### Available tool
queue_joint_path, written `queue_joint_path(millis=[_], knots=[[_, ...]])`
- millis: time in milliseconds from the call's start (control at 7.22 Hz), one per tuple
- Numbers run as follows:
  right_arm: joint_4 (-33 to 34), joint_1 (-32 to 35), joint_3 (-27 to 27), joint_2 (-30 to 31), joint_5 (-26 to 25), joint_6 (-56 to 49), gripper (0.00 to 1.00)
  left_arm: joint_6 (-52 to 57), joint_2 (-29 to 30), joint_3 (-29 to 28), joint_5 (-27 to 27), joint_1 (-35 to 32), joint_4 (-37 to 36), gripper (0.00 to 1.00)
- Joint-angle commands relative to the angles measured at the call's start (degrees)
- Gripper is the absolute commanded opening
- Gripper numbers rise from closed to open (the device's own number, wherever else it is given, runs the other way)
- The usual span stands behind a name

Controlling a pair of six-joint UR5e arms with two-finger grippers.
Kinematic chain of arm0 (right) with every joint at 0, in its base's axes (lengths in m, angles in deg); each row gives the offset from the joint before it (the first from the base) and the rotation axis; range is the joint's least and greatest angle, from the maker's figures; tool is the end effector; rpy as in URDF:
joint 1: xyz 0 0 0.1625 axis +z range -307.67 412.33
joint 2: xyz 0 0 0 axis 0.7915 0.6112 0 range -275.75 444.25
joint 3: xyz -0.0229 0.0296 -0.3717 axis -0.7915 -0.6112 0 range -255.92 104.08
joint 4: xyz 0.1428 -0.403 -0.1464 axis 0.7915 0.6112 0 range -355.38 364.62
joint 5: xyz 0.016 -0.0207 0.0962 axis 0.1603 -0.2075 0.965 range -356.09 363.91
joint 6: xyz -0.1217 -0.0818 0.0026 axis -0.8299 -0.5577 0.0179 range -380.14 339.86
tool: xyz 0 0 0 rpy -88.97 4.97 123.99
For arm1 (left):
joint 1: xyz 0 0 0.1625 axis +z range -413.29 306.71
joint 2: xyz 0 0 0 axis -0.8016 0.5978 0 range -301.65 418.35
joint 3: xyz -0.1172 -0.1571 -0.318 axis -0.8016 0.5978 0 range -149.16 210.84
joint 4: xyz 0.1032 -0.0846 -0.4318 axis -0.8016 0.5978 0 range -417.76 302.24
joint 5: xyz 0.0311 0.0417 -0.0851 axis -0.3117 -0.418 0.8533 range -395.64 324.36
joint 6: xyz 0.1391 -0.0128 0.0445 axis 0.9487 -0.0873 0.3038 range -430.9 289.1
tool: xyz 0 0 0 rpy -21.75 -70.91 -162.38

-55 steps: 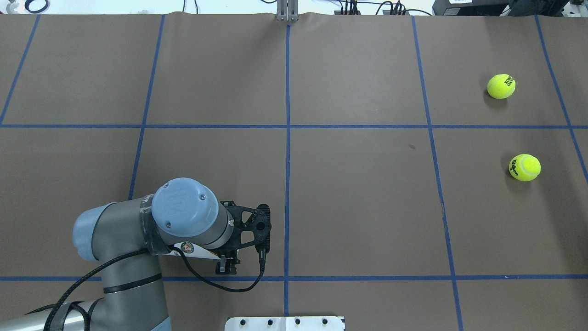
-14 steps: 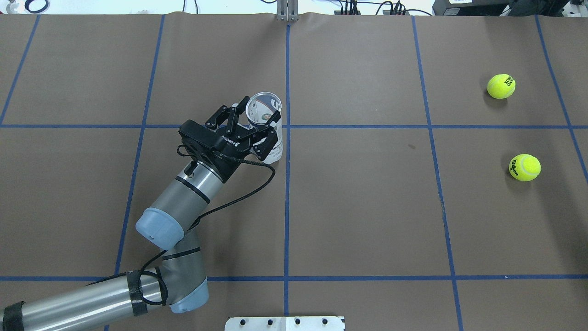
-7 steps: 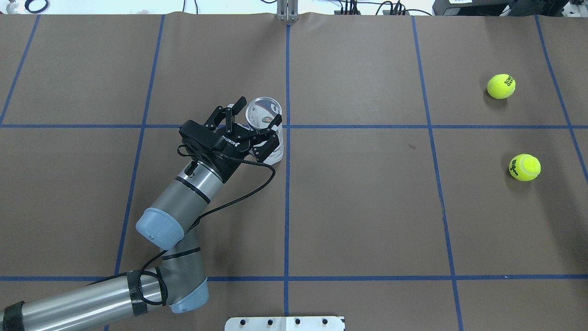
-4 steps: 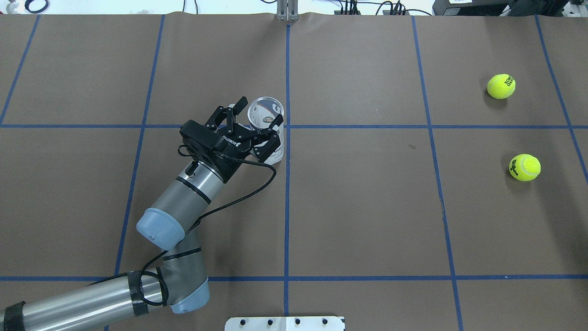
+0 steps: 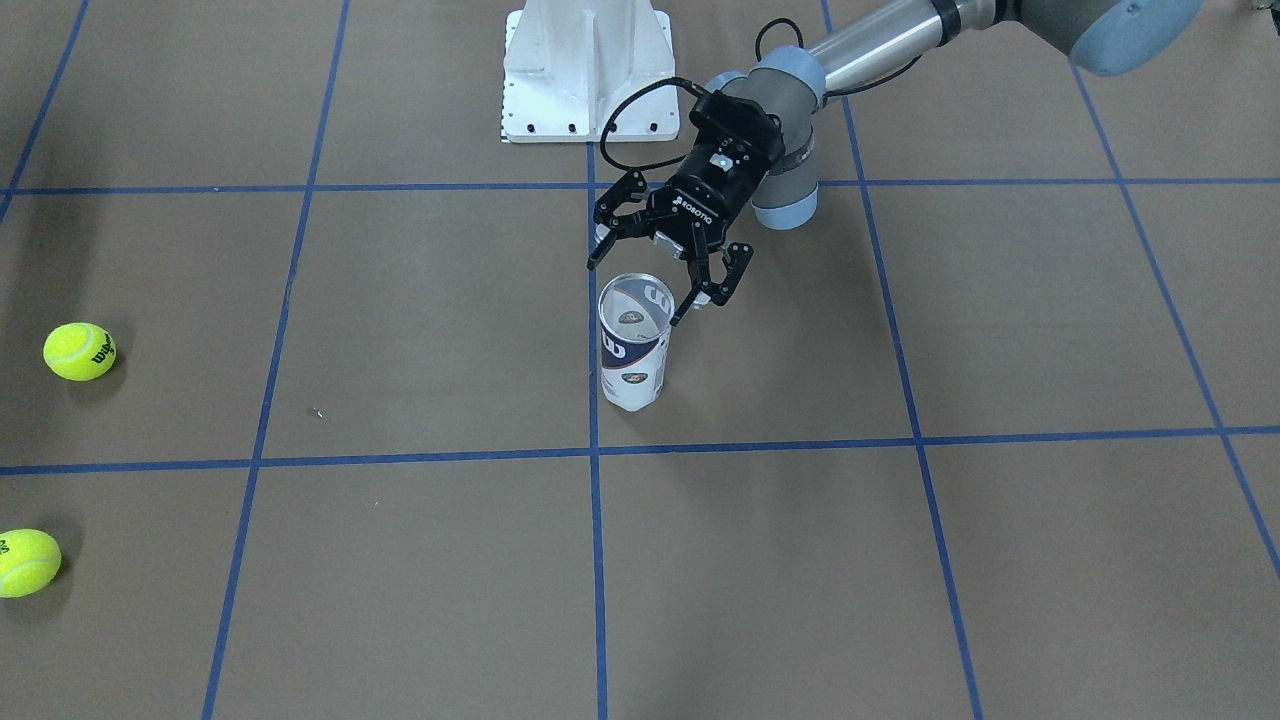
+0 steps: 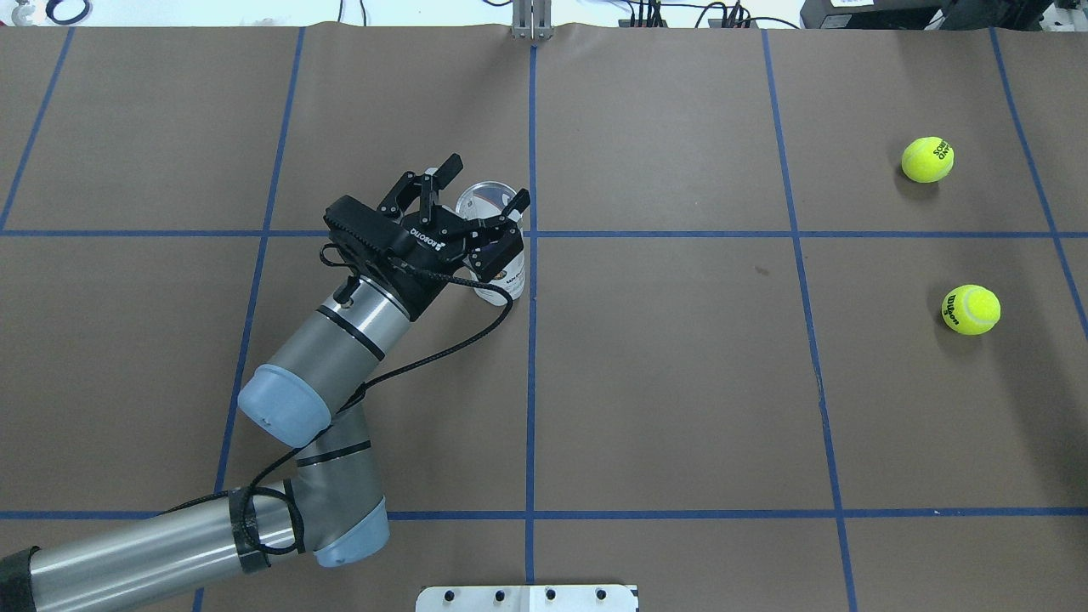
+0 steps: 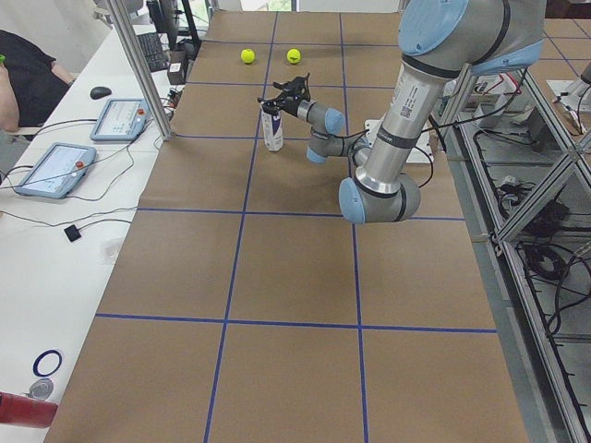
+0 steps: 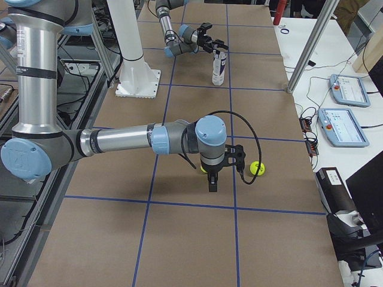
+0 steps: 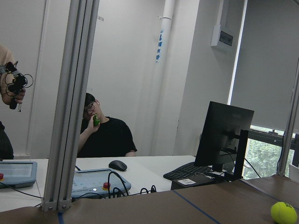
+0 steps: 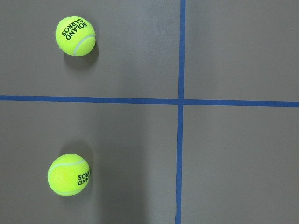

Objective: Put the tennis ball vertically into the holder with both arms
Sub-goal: 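Open the left gripper and draw it back from the standing can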

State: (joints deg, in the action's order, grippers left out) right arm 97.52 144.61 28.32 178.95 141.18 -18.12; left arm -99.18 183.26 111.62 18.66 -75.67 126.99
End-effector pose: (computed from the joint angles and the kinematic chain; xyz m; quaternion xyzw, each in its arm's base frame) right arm 0.0457 -0.5043 0.5505 0.0540 -0.4001 0.0111 0.9148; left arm 0.5223 -0.4518 0.1353 0.6663 0.5115 -0.0914 0.5348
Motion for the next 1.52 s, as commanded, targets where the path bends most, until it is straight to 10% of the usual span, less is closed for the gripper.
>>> queue_joint_path(millis=[0, 416, 1385], knots=[[0.0, 0.0, 0.09, -0.04, 0.01, 0.0, 0.99, -0.02, -8.91, 11.35, 9.81, -3.87, -6.21, 0.99], [0.17, 0.0, 0.96, -1.17, -0.69, 0.09, 0.99, -0.11, -19.59, 16.24, 25.57, -7.85, -6.86, 0.99], [-5.4, -16.31, 4.04, -3.57, -0.51, 25.18, 0.99, -0.11, -21.55, 12.12, 27.18, -7.14, -7.21, 0.99]])
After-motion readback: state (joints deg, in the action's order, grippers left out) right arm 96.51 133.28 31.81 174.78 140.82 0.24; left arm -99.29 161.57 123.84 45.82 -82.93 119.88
